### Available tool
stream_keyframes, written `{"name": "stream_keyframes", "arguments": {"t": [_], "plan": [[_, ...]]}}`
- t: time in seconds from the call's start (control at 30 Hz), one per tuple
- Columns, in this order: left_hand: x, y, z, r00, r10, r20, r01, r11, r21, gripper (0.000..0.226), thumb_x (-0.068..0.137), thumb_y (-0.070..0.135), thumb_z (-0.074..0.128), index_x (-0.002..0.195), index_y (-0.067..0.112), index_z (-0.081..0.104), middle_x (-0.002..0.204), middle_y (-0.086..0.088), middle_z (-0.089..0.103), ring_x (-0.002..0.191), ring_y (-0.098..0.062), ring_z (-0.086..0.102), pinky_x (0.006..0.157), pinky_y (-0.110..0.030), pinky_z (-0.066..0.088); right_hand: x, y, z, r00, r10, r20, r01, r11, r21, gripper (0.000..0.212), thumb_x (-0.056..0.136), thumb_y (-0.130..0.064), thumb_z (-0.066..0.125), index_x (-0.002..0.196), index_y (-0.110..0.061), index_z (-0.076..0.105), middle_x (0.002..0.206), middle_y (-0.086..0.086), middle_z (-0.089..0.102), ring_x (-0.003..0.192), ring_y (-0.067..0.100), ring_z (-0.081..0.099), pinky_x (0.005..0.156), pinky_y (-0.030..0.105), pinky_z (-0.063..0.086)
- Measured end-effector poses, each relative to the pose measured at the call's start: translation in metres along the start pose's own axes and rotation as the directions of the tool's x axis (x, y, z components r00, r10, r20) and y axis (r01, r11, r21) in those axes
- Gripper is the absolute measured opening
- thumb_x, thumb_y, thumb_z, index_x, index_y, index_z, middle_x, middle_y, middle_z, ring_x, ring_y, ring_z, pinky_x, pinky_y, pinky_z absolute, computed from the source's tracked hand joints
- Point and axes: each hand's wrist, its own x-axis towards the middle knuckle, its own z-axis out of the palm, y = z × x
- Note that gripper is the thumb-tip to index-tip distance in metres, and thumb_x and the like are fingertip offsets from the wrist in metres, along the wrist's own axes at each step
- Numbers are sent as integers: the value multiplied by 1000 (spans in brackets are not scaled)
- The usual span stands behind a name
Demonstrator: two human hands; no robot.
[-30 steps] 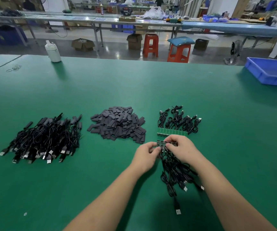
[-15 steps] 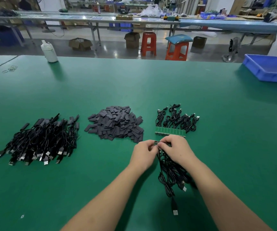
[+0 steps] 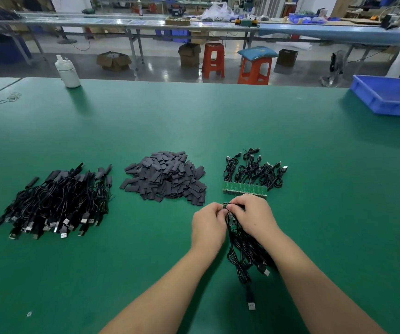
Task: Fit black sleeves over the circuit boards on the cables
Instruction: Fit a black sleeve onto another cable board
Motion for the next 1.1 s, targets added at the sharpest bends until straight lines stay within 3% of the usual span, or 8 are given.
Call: {"name": "stream_keyframes", "arguments": {"t": [0.2,0.33,0.43,0.7,0.8,0.93,1.0,1.1], "plan": [[-1,-1,1,998,-18,-53,15,999,-50,21,94,22,59,75,17,65,69,3,65,68,-18,58,64,-30,45,0,-5,4,999,-29,-30,28,999,-19,18,96,-32,60,98,-25,77,90,-6,67,87,17,59,74,30,44],[7,-7,-6,991,-67,114,95,959,-267,18,94,15,62,77,19,67,71,-1,71,65,-19,64,72,-33,54,2,2,-10,983,-170,63,168,985,31,17,96,-26,63,101,-19,76,93,-3,66,93,17,58,84,31,44],[7,-9,-10,976,-58,210,148,885,-442,14,96,6,60,84,11,67,69,-2,70,64,-17,66,69,-33,60,4,8,-23,968,-217,126,202,972,123,16,95,-23,65,103,-16,76,93,-6,67,92,13,60,87,30,45],[11,-5,-15,933,-61,353,240,839,-489,14,95,2,58,85,6,67,64,-1,70,65,-15,70,64,-28,60,7,16,-32,947,-219,233,181,968,174,13,95,-27,65,101,-23,75,88,-17,65,87,-1,59,81,23,45],[10,0,-11,953,-109,284,224,884,-410,16,95,7,61,82,12,67,65,-1,70,66,-21,69,72,-38,61,8,15,-26,960,-194,203,161,973,166,14,95,-27,65,102,-21,76,89,-16,65,87,4,60,81,24,45],[9,3,-6,989,-148,-2,144,969,-203,23,95,14,57,74,19,64,69,4,71,68,-9,68,62,-23,49,13,22,-19,998,-43,53,44,999,-8,17,97,-28,60,96,-22,76,87,-10,66,84,15,62,69,25,46],[13,-3,-12,982,-189,9,182,925,-334,20,96,11,57,78,16,66,75,2,72,70,-9,70,64,-21,54,15,37,-24,998,40,54,-38,999,-25,17,99,-29,58,96,-24,74,85,-13,65,78,12,63,61,19,43],[18,-14,-24,970,-164,181,232,852,-470,10,95,15,64,89,13,72,87,-2,73,83,-18,69,81,-31,58,18,58,-31,980,89,176,-64,988,-143,13,99,-30,57,100,-26,69,99,-8,69,83,10,62,73,28,53]]}}
